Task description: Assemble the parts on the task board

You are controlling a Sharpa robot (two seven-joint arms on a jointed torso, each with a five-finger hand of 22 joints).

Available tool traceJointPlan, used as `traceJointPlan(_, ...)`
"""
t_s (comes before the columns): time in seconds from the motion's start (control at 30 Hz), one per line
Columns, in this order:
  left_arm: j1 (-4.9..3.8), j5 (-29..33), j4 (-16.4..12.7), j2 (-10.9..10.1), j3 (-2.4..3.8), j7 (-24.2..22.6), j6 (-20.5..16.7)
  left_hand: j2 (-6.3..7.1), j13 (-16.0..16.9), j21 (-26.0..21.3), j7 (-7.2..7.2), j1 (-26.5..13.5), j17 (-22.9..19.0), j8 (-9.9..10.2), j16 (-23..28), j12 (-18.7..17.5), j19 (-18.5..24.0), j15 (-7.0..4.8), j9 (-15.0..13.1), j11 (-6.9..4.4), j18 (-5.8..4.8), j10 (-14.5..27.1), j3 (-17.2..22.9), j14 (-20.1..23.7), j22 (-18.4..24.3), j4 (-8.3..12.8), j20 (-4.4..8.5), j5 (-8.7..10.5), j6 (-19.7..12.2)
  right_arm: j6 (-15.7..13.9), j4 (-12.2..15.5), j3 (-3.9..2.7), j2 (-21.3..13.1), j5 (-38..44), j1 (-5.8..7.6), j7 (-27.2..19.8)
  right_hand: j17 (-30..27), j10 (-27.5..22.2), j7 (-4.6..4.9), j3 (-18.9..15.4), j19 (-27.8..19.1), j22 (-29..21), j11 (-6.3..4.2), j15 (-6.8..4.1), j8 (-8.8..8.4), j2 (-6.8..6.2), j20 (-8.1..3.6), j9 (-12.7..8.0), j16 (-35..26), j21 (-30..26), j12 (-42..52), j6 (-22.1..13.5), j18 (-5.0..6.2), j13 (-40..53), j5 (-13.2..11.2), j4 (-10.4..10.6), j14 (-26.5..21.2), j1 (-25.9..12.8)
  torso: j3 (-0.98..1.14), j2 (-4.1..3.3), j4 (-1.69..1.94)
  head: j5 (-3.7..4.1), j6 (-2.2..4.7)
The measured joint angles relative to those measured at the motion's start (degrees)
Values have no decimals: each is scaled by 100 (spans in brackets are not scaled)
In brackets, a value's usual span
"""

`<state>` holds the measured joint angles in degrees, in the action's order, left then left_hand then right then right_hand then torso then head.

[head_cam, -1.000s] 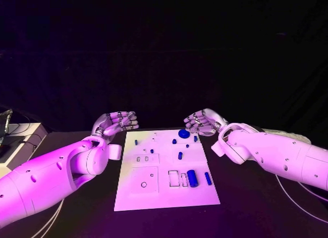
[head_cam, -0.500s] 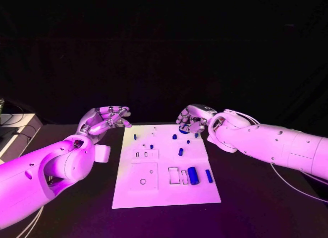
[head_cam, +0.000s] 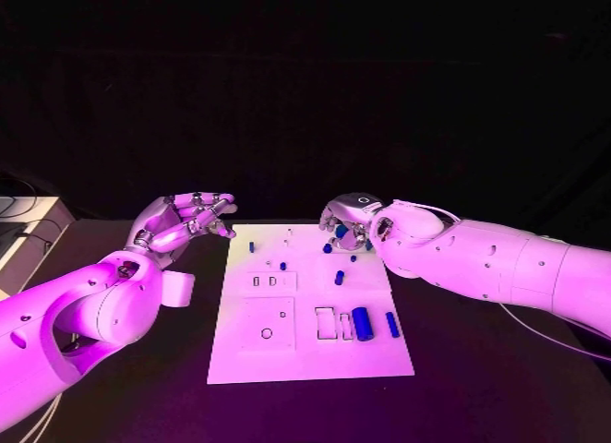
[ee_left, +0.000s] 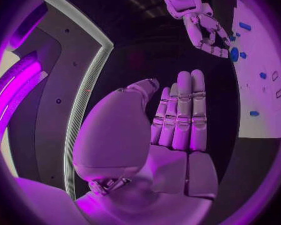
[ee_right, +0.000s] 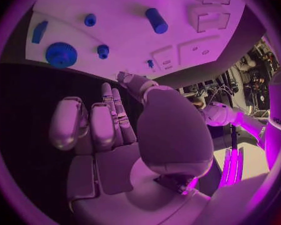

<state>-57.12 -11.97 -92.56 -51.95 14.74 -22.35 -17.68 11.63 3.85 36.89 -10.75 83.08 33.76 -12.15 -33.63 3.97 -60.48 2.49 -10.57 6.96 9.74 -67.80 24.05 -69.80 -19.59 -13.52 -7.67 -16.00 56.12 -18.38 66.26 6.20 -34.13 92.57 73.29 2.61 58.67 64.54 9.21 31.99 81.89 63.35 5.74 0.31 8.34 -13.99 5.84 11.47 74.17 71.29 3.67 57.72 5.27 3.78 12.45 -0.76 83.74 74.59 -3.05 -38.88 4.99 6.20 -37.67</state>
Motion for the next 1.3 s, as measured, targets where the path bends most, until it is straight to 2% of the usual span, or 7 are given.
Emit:
traceJointPlan(0.13,0,-22,-19,-21,25,7,1,0,0,67,0,0,64,0,-55,0,20,0,-6,5,-1,5,16,0,-60,16,-20,0,0,96,-37,1,19,172,-1,107,11,-80,0,-47,0,-26,-1,0,0,-20,0,5,31,0,-3,-1,0,0,-4,-2,0,20,-16,-35,41,35,-14)
traceJointPlan(0.3,0,-42,-34,-51,45,14,1,-24,0,132,0,-23,94,0,-116,0,41,18,-11,22,0,23,16,19,-89,16,-1,0,0,189,-65,2,37,342,-8,209,10,-101,-3,-62,-1,-34,18,0,-22,-21,0,11,31,0,-3,-38,0,0,-4,13,0,21,-23,-81,77,69,-25)
traceJointPlan(0.57,1,-62,-37,-65,57,22,1,-1,-1,156,0,-46,121,20,-140,0,55,19,-11,22,-1,23,48,20,-116,17,-15,0,0,296,-128,2,37,538,-11,310,36,-120,-3,-77,-1,-34,-1,0,-22,-21,1,16,50,0,-3,-39,0,-1,-4,-3,0,21,-26,-133,102,105,-15)
traceJointPlan(0.93,1,-81,-27,-72,69,33,3,-1,-1,222,-21,-46,152,20,-198,0,83,0,-16,1,-1,45,63,40,-150,32,-1,22,-21,406,-160,3,43,624,-43,350,71,-141,-4,-77,-2,24,19,0,-22,-21,1,36,108,21,-3,-39,1,14,-4,-3,0,21,-23,-197,125,114,7)
traceJointPlan(1.3,1,-99,-31,-79,80,48,7,-1,-1,222,-21,-46,152,20,-198,0,83,-1,-15,1,-2,44,63,41,-150,32,-1,22,-21,432,-216,3,79,616,-68,352,82,-67,-4,-82,-2,64,-11,0,-22,18,1,66,161,39,19,-39,1,29,32,23,-1,60,-39,-252,159,140,2)
